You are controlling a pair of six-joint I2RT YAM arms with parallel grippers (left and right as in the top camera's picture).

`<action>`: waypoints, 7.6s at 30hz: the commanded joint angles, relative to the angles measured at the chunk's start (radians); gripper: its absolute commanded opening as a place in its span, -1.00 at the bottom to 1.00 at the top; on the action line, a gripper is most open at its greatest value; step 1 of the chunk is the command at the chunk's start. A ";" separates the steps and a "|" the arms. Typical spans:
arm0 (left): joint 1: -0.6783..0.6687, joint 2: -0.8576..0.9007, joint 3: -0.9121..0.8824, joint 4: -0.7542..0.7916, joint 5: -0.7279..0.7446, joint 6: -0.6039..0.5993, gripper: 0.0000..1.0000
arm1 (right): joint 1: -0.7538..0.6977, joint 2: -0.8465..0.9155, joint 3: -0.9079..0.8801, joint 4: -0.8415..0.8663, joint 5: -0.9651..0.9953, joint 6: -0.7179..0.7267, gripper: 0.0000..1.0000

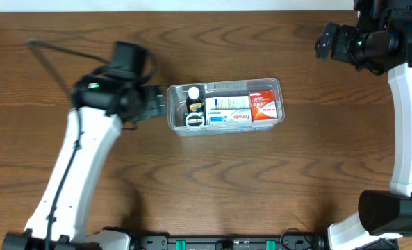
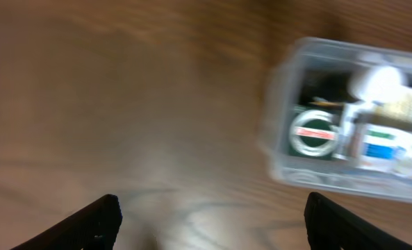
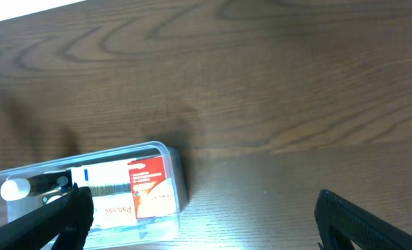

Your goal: Pack container

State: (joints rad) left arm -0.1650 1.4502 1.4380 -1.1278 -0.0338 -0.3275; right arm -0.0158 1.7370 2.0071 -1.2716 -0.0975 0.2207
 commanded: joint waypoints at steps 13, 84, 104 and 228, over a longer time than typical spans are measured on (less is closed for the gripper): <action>0.302 -0.268 0.022 -0.102 -0.114 0.107 0.96 | -0.003 -0.003 0.005 -0.002 0.000 0.010 0.98; 0.302 -0.268 0.021 -0.102 -0.113 0.106 0.96 | 0.137 -1.552 -1.637 0.655 0.161 -0.208 0.99; 0.302 -0.268 0.021 -0.102 -0.113 0.106 0.96 | 0.137 -1.727 -1.852 0.660 0.161 -0.237 0.98; 0.209 -1.446 -1.286 0.546 0.042 0.124 0.96 | 0.137 -1.728 -1.852 0.655 0.161 -0.237 0.99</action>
State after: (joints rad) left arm 0.0494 0.0109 0.1646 -0.5858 0.0010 -0.2050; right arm 0.1322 0.0174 0.1566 -0.6155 0.0608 -0.0120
